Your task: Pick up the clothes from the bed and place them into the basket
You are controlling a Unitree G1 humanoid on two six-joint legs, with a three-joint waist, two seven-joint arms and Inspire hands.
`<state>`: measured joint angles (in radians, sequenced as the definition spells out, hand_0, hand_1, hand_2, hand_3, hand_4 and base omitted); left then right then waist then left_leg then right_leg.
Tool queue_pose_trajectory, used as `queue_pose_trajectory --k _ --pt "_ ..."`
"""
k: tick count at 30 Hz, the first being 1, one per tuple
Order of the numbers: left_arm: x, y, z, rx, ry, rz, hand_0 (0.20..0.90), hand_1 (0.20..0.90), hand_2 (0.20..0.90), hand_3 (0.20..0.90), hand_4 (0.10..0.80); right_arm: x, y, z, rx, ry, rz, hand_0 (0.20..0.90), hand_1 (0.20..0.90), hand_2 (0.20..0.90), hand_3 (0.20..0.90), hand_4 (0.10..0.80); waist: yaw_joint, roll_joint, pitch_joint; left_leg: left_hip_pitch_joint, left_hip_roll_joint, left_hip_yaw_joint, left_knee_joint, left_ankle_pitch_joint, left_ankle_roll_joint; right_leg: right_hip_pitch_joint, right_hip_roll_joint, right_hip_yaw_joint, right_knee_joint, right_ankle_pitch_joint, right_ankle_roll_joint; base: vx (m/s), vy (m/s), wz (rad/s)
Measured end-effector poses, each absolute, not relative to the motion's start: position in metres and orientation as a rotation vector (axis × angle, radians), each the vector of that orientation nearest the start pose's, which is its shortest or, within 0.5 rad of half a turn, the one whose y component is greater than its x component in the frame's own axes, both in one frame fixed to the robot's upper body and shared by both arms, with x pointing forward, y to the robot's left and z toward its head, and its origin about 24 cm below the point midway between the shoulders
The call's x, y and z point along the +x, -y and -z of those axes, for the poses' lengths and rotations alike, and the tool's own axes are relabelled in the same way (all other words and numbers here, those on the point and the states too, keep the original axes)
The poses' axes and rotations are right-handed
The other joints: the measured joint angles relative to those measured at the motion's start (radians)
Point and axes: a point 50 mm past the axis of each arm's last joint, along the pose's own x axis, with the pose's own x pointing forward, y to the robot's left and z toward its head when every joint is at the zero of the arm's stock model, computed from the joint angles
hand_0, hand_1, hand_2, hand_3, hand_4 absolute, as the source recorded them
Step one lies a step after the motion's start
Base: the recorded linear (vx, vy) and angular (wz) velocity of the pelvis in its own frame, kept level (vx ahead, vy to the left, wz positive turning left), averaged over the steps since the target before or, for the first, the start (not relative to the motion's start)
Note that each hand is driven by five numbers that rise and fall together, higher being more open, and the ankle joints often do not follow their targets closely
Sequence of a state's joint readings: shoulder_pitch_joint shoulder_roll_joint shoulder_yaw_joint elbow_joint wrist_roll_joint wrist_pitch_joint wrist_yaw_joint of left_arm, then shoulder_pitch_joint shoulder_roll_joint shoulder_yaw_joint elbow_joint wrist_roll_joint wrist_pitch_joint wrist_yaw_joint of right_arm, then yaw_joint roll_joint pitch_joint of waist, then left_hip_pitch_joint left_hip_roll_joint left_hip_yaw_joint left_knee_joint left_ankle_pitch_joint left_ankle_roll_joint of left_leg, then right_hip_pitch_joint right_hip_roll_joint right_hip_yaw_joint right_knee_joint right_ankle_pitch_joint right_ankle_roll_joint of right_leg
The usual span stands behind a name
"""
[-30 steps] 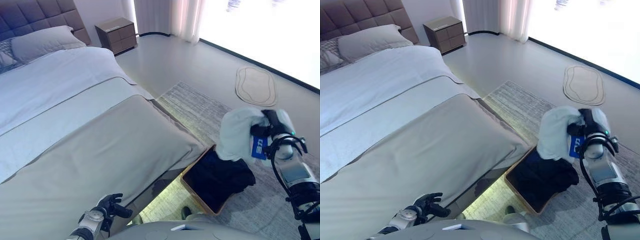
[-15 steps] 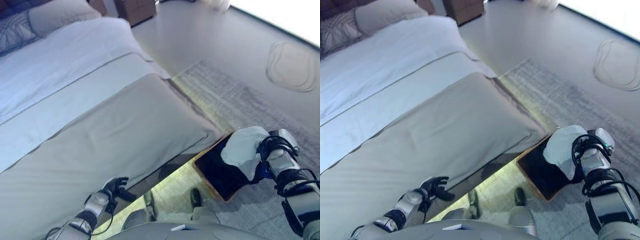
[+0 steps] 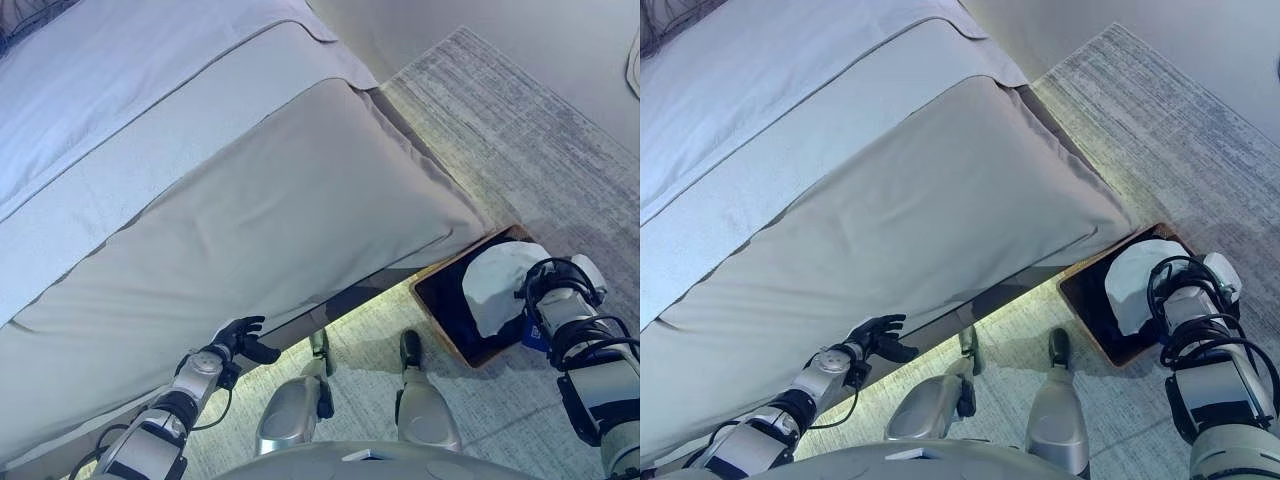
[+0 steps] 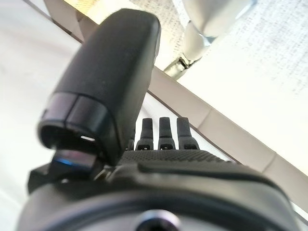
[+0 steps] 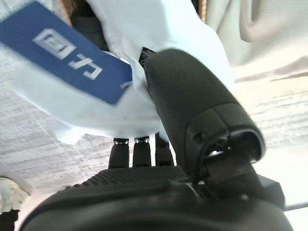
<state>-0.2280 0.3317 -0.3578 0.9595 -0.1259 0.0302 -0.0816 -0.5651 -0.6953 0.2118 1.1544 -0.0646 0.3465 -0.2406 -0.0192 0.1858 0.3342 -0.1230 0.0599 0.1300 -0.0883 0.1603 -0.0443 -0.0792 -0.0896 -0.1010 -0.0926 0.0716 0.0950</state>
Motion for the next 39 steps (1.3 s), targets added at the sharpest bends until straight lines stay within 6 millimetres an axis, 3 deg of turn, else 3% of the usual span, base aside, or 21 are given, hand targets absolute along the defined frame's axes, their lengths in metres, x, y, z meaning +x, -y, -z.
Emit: queue_pose_trajectory --k 6,11,18,21,26,30,39 --pt "0.230 -0.209 0.096 0.364 -0.784 0.209 0.900 0.900 0.900 0.900 0.800 0.262 0.383 -0.013 -0.824 -0.919 0.587 0.900 0.900 0.900 0.900 0.800 -0.001 -0.008 0.006 0.001 -0.001 -0.006 0.000 0.003 -0.005 0.005 0.000 -0.006 0.000 0.000 0.000 0.037 -0.023 0.03" --pt "0.229 -0.210 0.097 0.365 -0.790 0.207 0.900 0.900 0.900 0.900 0.800 0.258 0.376 -0.002 -0.809 -0.931 0.567 0.900 0.900 0.900 0.900 0.800 -0.006 -0.042 0.028 0.021 0.002 -0.010 0.000 0.003 -0.006 0.031 0.003 -0.014 0.000 -0.004 0.004 0.091 0.018 0.05" --pt "0.209 -0.216 0.109 0.357 -0.847 0.192 0.900 0.900 0.900 0.900 0.800 0.244 0.347 0.035 -0.717 -0.883 0.504 0.900 0.900 0.900 0.900 0.800 -0.005 -0.102 0.020 0.065 -0.001 -0.012 -0.001 -0.011 0.001 0.074 0.001 -0.012 0.000 -0.004 0.004 0.113 0.085 0.01" --pt "0.191 -0.222 0.118 0.337 -0.894 0.139 0.900 0.900 0.900 0.900 0.800 0.235 0.317 0.055 -0.617 -0.792 0.434 0.900 0.900 0.900 0.900 0.800 -0.009 -0.145 -0.015 0.089 -0.002 -0.002 -0.001 -0.023 0.006 0.090 0.000 0.004 0.000 -0.008 0.001 0.128 0.127 -0.13" --pt "0.152 -0.231 0.138 0.320 -1.041 0.084 0.900 0.900 0.900 0.900 0.800 0.196 0.257 0.105 -0.390 -0.833 0.245 0.900 0.900 0.900 0.900 0.800 -0.021 -0.223 -0.129 0.137 -0.003 0.012 -0.004 -0.050 0.009 0.132 -0.001 0.014 0.000 -0.026 -0.001 0.155 0.101 -0.06" --pt "0.127 -0.232 0.149 0.311 -1.132 0.069 0.900 0.900 0.900 0.900 0.800 0.153 0.221 0.137 -0.312 -0.962 0.085 0.900 0.900 0.900 0.900 0.800 -0.015 -0.247 -0.213 0.168 -0.004 0.013 -0.006 -0.071 0.009 0.162 -0.005 0.012 -0.003 -0.036 -0.001 0.084 0.070 0.00" --pt "0.103 -0.226 0.159 0.276 -1.218 0.084 0.900 0.900 0.900 0.900 0.800 0.109 0.226 0.157 -0.255 -1.157 0.001 0.900 0.900 0.900 0.900 0.800 -0.002 -0.206 -0.285 0.192 0.006 0.001 -0.006 -0.075 0.005 0.191 -0.002 -0.003 -0.005 -0.049 -0.002 0.049 0.054 0.05"
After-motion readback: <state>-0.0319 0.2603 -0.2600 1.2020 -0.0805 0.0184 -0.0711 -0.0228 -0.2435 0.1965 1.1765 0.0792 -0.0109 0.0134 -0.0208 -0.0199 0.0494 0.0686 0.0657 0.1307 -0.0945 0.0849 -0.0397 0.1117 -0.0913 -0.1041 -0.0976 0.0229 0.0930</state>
